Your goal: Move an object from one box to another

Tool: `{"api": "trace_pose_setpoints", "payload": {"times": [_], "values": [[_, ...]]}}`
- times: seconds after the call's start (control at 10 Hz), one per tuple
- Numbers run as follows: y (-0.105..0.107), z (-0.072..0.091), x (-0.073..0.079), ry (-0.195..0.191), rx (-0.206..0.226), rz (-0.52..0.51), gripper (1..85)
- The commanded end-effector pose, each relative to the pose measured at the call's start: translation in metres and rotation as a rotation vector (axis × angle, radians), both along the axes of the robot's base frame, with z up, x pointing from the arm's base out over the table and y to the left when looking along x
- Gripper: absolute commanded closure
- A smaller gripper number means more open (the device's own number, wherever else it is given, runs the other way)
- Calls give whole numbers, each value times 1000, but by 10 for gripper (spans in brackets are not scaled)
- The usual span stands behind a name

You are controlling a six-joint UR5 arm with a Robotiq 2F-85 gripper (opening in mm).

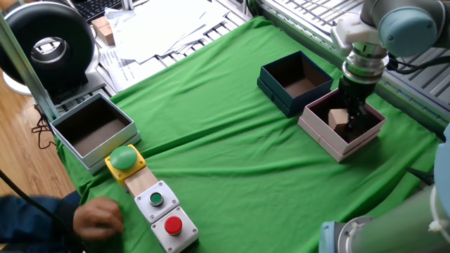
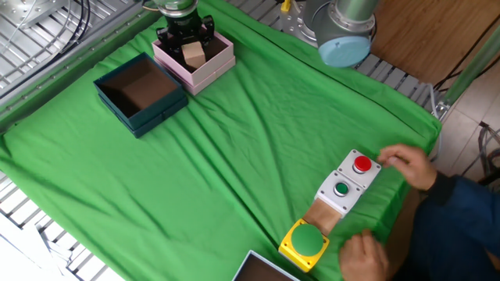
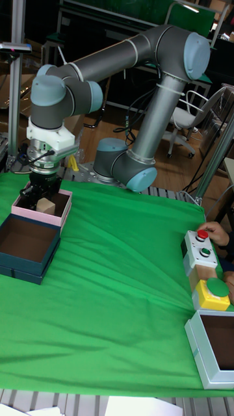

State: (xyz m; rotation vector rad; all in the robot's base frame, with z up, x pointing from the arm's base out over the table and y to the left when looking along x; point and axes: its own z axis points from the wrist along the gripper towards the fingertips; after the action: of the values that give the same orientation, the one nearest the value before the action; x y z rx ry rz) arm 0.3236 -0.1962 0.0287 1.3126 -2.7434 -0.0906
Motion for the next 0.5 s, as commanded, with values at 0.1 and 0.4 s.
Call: {"api": "trace_pose_setpoints", "payload": {"times": [0.1,0.4], "values": [[22,27,2,13,-32,-162,840],[22,69,11,17,-62,-193,840]]}}
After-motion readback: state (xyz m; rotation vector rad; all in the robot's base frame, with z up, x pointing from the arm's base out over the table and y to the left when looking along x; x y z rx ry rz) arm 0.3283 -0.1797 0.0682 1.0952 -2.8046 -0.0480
